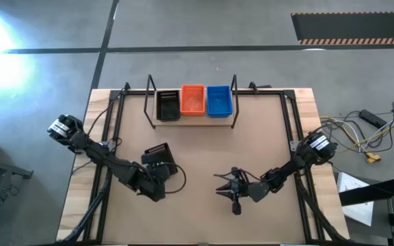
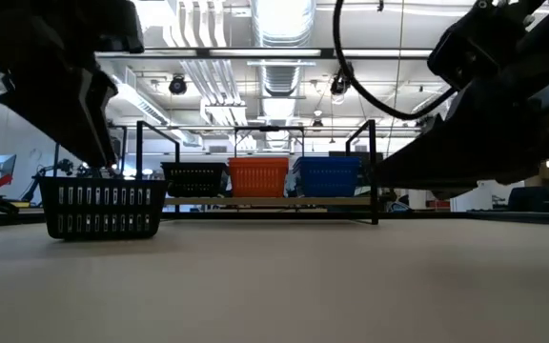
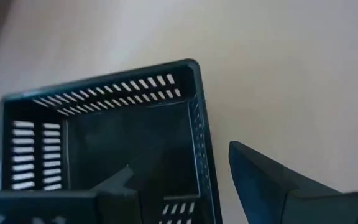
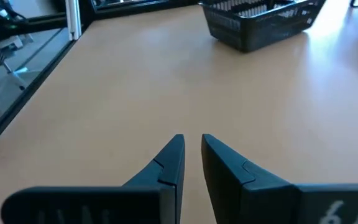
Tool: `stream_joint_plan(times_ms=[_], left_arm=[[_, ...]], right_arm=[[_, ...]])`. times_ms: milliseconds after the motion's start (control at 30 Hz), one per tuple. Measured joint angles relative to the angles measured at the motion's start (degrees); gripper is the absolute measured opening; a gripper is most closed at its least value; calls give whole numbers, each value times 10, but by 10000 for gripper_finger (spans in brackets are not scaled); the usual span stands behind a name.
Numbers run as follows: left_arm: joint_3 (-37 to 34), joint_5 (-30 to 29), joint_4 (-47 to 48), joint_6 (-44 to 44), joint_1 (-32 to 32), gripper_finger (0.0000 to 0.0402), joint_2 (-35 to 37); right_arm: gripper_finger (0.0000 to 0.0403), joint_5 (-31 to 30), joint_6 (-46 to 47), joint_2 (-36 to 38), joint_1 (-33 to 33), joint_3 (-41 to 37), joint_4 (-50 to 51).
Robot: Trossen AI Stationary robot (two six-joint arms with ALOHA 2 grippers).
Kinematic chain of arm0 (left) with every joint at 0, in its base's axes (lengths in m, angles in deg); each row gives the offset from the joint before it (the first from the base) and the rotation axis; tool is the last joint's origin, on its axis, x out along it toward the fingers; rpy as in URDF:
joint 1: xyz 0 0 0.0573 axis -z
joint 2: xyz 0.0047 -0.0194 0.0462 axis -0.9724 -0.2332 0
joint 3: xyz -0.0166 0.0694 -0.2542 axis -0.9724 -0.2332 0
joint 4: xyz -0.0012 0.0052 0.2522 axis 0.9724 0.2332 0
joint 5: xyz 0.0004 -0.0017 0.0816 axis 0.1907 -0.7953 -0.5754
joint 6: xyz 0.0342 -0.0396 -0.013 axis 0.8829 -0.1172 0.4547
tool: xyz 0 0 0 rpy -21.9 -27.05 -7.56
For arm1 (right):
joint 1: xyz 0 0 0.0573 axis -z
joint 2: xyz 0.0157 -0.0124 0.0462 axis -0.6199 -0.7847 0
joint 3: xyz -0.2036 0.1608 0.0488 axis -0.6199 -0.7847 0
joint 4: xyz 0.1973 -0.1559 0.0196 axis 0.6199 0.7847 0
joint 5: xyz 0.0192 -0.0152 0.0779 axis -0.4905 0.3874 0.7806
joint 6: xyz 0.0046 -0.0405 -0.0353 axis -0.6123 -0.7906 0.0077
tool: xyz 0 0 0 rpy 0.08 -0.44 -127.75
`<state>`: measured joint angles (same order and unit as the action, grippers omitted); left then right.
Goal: Stack baskets on shelf by color
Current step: Stack the black bin on the black bins on the shelf
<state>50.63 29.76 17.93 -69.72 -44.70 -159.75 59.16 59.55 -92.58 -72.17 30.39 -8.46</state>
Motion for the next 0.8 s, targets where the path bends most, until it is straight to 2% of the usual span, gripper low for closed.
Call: stream_joint_plan(times_ms=[200, 400, 500, 600, 733, 800], left_arm=[[-8, -2, -15, -69, 0, 155, -25], [-7, -1, -31, -72, 0, 133, -67], [-6, -2, -32, -72, 1, 109, -80], [-4, 0, -34, -71, 1, 74, -82], [11, 25, -34, -31, 4, 14, -81], [26, 38, -35, 3, 9, 6, -81]], right_arm=[[47, 2, -36, -14, -12, 34, 1], [47, 1, -79, 61, -50, 27, 27], [47, 1, -65, 114, -71, 25, 118], [47, -14, -3, 165, -89, 25, 241], [47, -91, 92, 197, -110, 24, 368], [47, -130, 124, 199, -117, 24, 396]])
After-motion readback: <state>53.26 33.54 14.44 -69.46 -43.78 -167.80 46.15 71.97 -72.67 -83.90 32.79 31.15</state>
